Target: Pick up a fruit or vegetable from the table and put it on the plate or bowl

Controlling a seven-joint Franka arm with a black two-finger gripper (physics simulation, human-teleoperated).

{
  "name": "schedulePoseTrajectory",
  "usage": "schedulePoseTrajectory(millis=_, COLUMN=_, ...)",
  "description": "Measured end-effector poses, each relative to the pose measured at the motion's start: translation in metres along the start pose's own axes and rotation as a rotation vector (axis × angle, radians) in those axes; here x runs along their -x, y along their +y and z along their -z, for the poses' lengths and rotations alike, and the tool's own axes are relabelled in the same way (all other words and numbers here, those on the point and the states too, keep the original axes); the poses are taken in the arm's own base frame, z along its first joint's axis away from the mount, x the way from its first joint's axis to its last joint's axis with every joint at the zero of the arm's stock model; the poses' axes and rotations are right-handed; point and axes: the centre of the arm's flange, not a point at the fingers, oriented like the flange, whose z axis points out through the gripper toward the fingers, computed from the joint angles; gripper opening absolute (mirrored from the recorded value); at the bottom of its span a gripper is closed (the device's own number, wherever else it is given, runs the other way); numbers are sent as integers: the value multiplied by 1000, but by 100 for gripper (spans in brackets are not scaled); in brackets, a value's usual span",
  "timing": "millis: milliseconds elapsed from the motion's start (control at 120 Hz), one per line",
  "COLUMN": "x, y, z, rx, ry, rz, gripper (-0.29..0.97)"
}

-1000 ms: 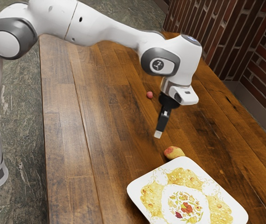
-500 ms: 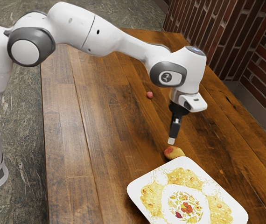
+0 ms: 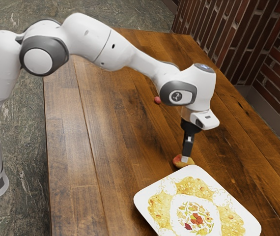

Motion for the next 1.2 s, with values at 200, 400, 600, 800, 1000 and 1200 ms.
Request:
schedulePoseTrajectory(millis=200, x=-4, y=6, z=-4, rx=4, ry=10, rz=-12, gripper=68)
schedulePoseTrajectory(millis=400, x=-4, y=11, z=-8, rx=11, ry=7, rz=-20, gripper=68)
schedulePoseTrajectory(millis=600, x=-3, y=9, z=-18, rx=19, ry=-8, rz=-24, gripper=68)
schedulePoseTrajectory(millis=800, x=-2, y=9, z=-22, rx=26, ry=-14, rz=-28, gripper=63)
schedulePoseTrajectory(millis=1000, x=-3, y=10, z=-22, rx=30, ry=-8, rz=-22, gripper=36)
schedulePoseTrajectory(millis=1200, x=-4, y=10, z=-20, rx=22, ry=-4, rz=-15, gripper=28)
